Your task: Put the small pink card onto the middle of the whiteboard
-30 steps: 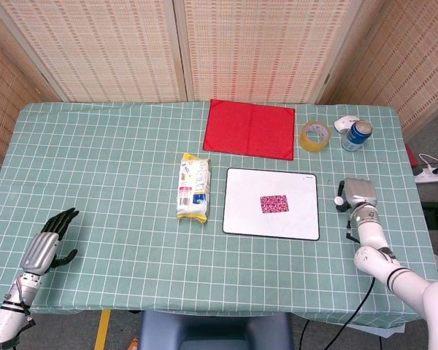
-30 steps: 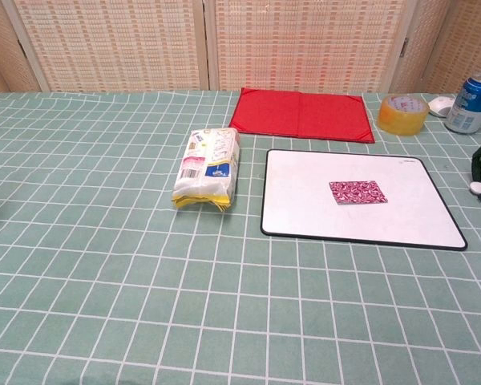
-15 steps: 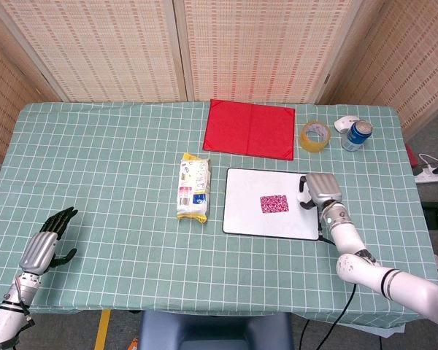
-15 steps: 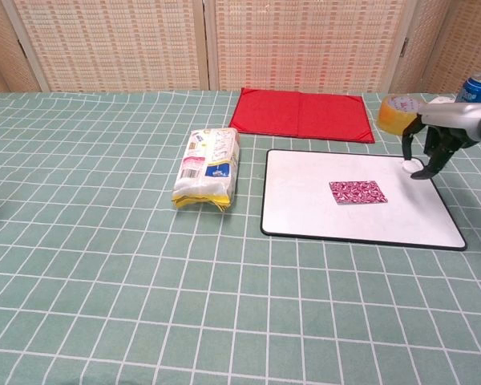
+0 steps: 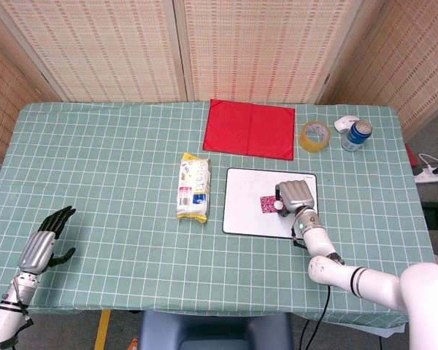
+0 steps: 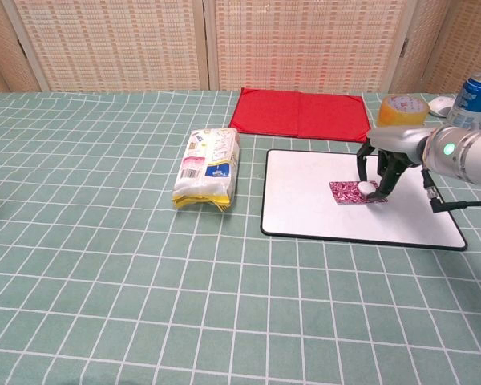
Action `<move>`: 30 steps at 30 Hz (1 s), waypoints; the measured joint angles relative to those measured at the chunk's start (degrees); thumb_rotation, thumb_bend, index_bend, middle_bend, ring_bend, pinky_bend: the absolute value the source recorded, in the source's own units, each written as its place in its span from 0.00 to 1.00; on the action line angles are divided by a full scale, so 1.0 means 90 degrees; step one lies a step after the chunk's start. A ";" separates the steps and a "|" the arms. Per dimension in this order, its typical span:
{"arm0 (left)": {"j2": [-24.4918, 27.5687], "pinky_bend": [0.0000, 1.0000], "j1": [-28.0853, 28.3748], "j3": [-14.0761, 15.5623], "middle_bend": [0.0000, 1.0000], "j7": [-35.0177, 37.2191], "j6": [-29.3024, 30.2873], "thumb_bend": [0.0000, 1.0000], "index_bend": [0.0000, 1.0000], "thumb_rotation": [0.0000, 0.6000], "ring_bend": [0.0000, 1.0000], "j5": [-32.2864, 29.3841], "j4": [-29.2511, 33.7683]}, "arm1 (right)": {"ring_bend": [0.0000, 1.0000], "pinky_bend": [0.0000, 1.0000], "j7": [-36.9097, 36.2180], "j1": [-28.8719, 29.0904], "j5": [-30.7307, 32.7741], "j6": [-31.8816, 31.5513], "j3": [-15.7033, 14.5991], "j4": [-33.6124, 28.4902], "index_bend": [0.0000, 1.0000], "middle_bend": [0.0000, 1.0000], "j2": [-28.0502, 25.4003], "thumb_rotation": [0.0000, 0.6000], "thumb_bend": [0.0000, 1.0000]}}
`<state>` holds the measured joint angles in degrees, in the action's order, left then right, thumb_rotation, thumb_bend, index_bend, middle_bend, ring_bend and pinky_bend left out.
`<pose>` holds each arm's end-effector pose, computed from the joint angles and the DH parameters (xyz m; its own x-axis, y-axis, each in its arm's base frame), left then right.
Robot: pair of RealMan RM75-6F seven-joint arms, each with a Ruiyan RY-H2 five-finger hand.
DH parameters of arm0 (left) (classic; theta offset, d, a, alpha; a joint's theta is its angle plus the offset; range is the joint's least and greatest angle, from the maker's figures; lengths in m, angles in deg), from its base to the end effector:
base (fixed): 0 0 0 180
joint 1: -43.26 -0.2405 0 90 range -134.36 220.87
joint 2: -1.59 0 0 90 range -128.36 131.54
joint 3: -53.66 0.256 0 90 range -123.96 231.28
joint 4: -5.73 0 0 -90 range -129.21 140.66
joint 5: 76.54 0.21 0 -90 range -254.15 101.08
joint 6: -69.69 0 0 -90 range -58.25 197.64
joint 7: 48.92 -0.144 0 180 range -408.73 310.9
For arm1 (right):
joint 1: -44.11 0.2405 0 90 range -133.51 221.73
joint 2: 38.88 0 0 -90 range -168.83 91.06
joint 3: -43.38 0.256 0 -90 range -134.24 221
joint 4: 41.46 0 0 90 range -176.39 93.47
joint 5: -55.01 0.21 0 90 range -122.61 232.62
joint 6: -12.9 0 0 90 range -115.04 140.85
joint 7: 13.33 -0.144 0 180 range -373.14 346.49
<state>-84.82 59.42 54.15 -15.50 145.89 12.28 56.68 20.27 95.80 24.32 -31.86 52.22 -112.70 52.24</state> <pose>-0.3680 0.2505 0.0775 0.1899 0.1491 0.9704 0.9767 -0.1293 -0.1712 -0.1966 -0.3977 -0.0245 0.5025 -0.4479 0.7395 -0.8505 -0.1022 0.5160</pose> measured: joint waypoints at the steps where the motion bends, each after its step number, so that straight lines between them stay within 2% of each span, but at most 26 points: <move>1: 0.0002 0.08 0.0002 0.0001 0.00 0.0009 -0.0005 0.28 0.00 1.00 0.00 0.0000 -0.0002 | 0.99 1.00 0.0007 0.0007 0.0010 -0.0017 -0.0001 -0.0006 0.54 0.97 -0.0002 1.00 0.27; 4: 0.0002 0.08 0.0004 0.0006 0.00 0.0009 -0.0005 0.28 0.00 1.00 0.00 0.0007 0.0000 | 0.99 1.00 0.0027 0.0028 0.0065 -0.0035 -0.0009 -0.0008 0.54 0.97 -0.0011 1.00 0.27; 8: 0.0010 0.08 0.0004 0.0004 0.00 0.0009 -0.0014 0.28 0.00 1.00 0.00 -0.0001 0.0020 | 0.99 1.00 0.0089 0.0056 0.0146 -0.0024 -0.0060 0.0047 0.47 0.97 -0.0004 1.00 0.26; 14: 0.0005 0.08 0.0001 -0.0005 0.00 -0.0028 -0.0017 0.28 0.00 1.00 0.00 -0.0015 0.0023 | 0.99 1.00 0.0089 0.0089 0.0166 -0.0022 -0.0073 0.0080 0.36 0.97 -0.0023 1.00 0.02; 20: 0.0022 0.08 0.0002 -0.0020 0.00 0.0056 0.0002 0.28 0.00 1.00 0.00 -0.0020 0.0042 | 0.97 1.00 0.0044 0.0055 0.0006 -0.0175 -0.0069 -0.0157 0.30 0.97 -0.0185 1.00 0.00; 23: 0.0020 0.08 -0.0003 -0.0018 0.00 0.0094 0.0018 0.28 0.00 1.00 0.00 -0.0011 0.0022 | 0.95 1.00 0.0033 -0.0044 -0.0238 -0.0509 -0.0083 -0.0577 0.32 0.97 -0.0472 0.97 0.00; 25: 0.0011 0.08 -0.0009 -0.0017 0.00 0.0079 0.0043 0.28 0.00 1.00 0.00 -0.0004 0.0003 | 0.93 1.00 0.0021 -0.0190 -0.0518 -0.0910 -0.0121 -0.1072 0.38 0.97 -0.0818 0.91 0.00; 28: -0.0006 0.08 -0.0018 -0.0024 0.00 0.0046 0.0062 0.28 0.00 1.00 0.00 -0.0009 -0.0011 | 0.90 1.00 -0.0086 -0.0586 -0.1204 -0.1772 -0.0275 -0.1939 0.43 0.96 -0.1438 0.88 0.00; 30: -0.0014 0.08 -0.0024 -0.0022 0.00 0.0003 0.0067 0.28 0.00 1.00 0.00 -0.0009 -0.0019 | 0.81 0.97 -0.0320 -0.1020 -0.1893 -0.2441 -0.0466 -0.2398 0.45 0.87 -0.1837 0.86 0.00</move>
<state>-84.95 59.21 53.96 -15.47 146.49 12.19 56.51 17.39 86.62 7.28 -53.83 48.03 -134.28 35.71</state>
